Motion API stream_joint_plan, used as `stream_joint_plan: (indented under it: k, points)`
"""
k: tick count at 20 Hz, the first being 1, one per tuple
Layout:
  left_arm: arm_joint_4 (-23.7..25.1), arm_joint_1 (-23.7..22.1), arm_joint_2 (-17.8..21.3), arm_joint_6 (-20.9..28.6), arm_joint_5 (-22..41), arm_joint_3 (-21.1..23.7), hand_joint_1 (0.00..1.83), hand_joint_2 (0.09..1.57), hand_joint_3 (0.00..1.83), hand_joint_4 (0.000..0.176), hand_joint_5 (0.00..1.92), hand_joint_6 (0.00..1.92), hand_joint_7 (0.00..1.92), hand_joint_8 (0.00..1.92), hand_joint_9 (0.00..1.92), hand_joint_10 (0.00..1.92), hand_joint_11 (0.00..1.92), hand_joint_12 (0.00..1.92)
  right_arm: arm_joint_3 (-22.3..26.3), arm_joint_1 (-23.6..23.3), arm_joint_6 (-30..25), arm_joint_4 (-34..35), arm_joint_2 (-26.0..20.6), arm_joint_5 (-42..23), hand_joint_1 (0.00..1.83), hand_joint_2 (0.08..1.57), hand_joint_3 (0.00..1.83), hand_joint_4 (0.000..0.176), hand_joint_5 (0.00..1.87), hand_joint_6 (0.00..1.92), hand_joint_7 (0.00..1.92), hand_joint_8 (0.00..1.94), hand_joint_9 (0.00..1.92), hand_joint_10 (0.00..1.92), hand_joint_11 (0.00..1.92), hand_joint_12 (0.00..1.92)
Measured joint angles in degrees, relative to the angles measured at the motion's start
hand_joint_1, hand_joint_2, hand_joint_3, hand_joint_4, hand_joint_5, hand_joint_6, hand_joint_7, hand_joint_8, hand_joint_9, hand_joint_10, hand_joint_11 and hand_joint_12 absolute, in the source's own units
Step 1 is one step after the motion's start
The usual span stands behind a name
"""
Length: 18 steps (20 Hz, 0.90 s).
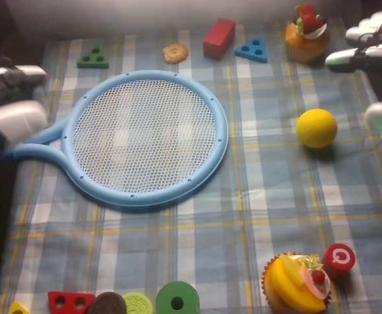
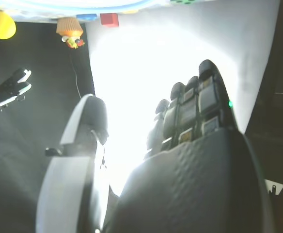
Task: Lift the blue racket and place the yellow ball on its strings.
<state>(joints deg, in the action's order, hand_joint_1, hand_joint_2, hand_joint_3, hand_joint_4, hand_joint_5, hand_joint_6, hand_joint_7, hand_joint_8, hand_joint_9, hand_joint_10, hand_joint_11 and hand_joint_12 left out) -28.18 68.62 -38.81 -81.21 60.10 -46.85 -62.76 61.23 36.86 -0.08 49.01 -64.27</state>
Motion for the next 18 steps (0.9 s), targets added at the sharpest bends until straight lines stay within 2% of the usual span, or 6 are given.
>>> stream_joint_plan:
  k: [7,8,9,11,12,18]
  points:
    - [-0.50,0.00,-0.66,-0.07,-2.08,-0.92,0.01,1.23,0.03,0.162,0.41,0.01,0.30,0.00,0.24,0.01,0.00,0.75,-0.35,0.07,0.00,0.13,0.92,0.90,0.00,1.30,0.02,0.166,0.40,0.02,0.28,0.01,0.16,0.01,0.00,0.25]
    - [-0.90,0.00,-0.42,-0.44,-2.36,-1.01,0.01,1.23,0.03,0.162,0.41,0.01,0.30,0.00,0.24,0.01,0.00,0.75,-0.35,0.07,0.00,0.00,1.07,1.20,0.60,1.22,0.00,0.023,0.52,0.02,0.51,0.02,0.49,0.05,0.31,0.45]
    - [-1.40,0.00,0.02,-1.36,-2.73,-1.01,0.01,1.23,0.03,0.162,0.41,0.01,0.30,0.00,0.24,0.00,0.00,0.75,-0.42,0.07,-0.15,0.07,1.33,1.11,0.73,1.17,0.00,0.000,0.60,0.01,0.61,0.02,0.64,0.03,0.42,0.65]
    - [-3.08,0.00,0.15,-3.87,-3.13,-1.01,0.01,1.23,0.03,0.162,0.41,0.01,0.30,0.00,0.24,0.00,0.00,0.75,-0.48,0.07,-0.17,-0.17,1.44,1.49,0.93,1.14,0.00,0.000,0.67,0.00,0.64,0.00,0.72,0.00,0.57,0.58]
    - [-4.31,0.09,0.42,-7.10,-4.61,-0.79,0.70,1.01,0.00,0.173,0.36,0.00,0.34,0.00,0.30,0.01,0.00,0.69,-0.48,0.07,-0.17,-0.20,1.49,2.29,0.99,1.11,0.00,0.000,0.66,0.00,0.62,0.00,0.66,0.00,0.52,0.48]
    - [-11.45,0.94,1.92,-22.86,-6.56,2.27,0.71,0.95,0.00,0.172,0.20,0.00,0.33,0.00,0.27,0.00,0.00,0.56,-0.48,0.07,-0.59,-0.20,1.49,2.45,0.99,1.14,0.01,0.000,0.59,0.00,0.57,0.00,0.55,0.00,0.27,0.62]
